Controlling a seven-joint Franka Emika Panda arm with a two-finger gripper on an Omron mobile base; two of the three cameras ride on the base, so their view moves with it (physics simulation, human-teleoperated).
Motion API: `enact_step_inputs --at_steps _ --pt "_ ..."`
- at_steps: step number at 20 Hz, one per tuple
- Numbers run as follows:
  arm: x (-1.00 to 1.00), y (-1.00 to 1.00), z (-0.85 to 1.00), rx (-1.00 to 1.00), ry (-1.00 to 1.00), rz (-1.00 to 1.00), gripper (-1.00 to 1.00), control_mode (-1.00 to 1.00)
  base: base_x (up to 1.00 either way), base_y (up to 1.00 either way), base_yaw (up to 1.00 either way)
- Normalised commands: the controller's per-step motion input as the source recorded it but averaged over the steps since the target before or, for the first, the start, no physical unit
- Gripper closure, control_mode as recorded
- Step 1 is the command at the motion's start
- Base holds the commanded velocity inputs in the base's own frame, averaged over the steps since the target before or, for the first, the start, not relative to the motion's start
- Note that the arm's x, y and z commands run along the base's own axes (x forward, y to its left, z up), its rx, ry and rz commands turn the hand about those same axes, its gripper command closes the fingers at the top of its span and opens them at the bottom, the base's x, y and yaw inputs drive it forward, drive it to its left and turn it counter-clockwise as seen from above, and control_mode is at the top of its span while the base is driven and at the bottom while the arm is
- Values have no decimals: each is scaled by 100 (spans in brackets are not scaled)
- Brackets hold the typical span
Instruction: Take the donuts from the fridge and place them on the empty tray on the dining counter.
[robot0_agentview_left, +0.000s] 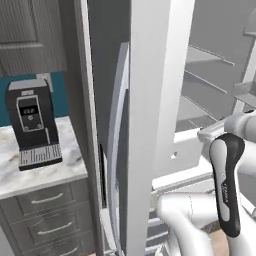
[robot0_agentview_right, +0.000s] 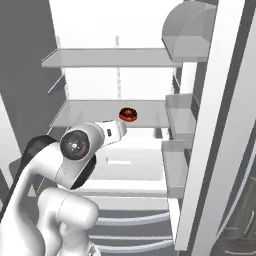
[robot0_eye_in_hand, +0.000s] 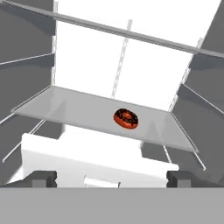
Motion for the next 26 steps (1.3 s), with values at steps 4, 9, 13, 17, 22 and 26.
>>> enact_step_inputs --at_steps 4,9,13,17,22,26 --pt "0 0 0 0 0 0 -100 100 80 -27 34" --pt "0 0 0 0 0 0 -100 100 79 -56 30" --pt "0 0 0 0 0 0 -100 100 100 -50 14" --pt "0 0 0 0 0 0 -100 100 78 -68 1" --pt "0 0 0 0 0 0 -100 100 50 -85 1" --pt "0 0 0 0 0 0 -100 100 57 -90 10"
